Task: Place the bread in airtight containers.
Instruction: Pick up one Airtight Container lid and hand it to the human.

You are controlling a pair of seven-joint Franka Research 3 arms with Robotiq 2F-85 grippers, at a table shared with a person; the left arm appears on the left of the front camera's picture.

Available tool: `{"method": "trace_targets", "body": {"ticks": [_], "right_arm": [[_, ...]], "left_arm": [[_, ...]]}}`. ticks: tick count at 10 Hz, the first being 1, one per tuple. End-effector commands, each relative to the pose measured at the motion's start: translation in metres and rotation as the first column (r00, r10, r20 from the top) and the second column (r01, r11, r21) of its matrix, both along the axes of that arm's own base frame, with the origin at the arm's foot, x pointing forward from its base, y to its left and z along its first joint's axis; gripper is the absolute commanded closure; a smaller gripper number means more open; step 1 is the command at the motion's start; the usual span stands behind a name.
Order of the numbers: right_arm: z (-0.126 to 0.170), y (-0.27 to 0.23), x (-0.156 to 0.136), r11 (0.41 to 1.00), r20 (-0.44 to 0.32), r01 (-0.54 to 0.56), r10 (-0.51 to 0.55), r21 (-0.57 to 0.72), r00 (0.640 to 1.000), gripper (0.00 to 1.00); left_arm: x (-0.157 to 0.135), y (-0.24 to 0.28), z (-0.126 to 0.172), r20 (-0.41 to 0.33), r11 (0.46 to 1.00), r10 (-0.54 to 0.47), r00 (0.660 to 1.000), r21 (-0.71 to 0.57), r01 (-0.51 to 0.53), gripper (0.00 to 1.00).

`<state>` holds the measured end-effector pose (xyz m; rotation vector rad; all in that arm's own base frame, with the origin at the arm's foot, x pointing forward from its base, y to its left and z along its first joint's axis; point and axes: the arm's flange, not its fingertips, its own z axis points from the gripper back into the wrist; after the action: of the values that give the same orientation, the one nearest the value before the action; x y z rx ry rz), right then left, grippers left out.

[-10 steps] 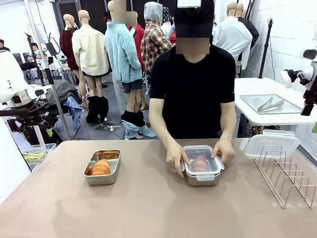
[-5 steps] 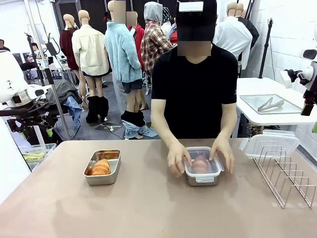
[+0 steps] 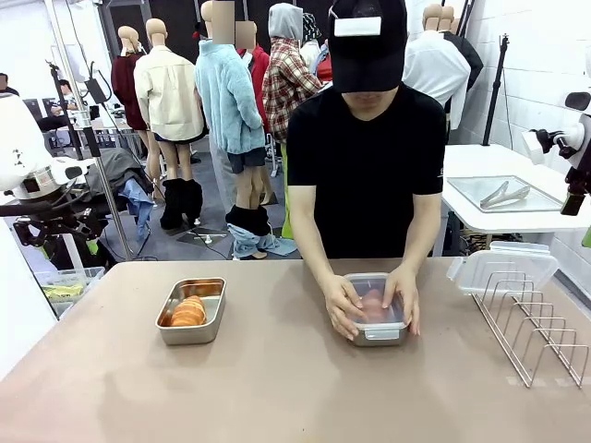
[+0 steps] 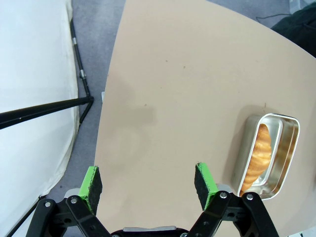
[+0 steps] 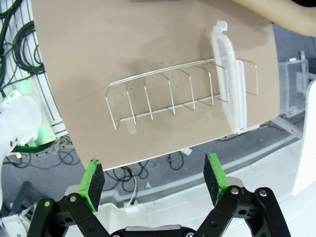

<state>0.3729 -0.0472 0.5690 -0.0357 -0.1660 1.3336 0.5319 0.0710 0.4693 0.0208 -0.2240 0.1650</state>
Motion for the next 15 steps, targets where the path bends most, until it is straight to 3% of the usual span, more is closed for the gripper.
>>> {"method": "trace_targets", "body": {"ticks": [1,15], "right_arm": [[0.0008,0.0026,-0.0003,1.000,-0.012,0.012,-0.013,-0.020,1.000,0.00],[0.0008,0.0026,-0.0003,1.000,-0.012,0.012,-0.013,-0.020,1.000,0.00]], "left_arm": [[-0.0012,0.0010,0.0011,-0.003,1.000,0.008,1.000,-0.001,-0.008,0.03],[-0.0012,0.0010,0.0011,-0.003,1.000,0.008,1.000,-0.001,-0.008,0.03]]}}
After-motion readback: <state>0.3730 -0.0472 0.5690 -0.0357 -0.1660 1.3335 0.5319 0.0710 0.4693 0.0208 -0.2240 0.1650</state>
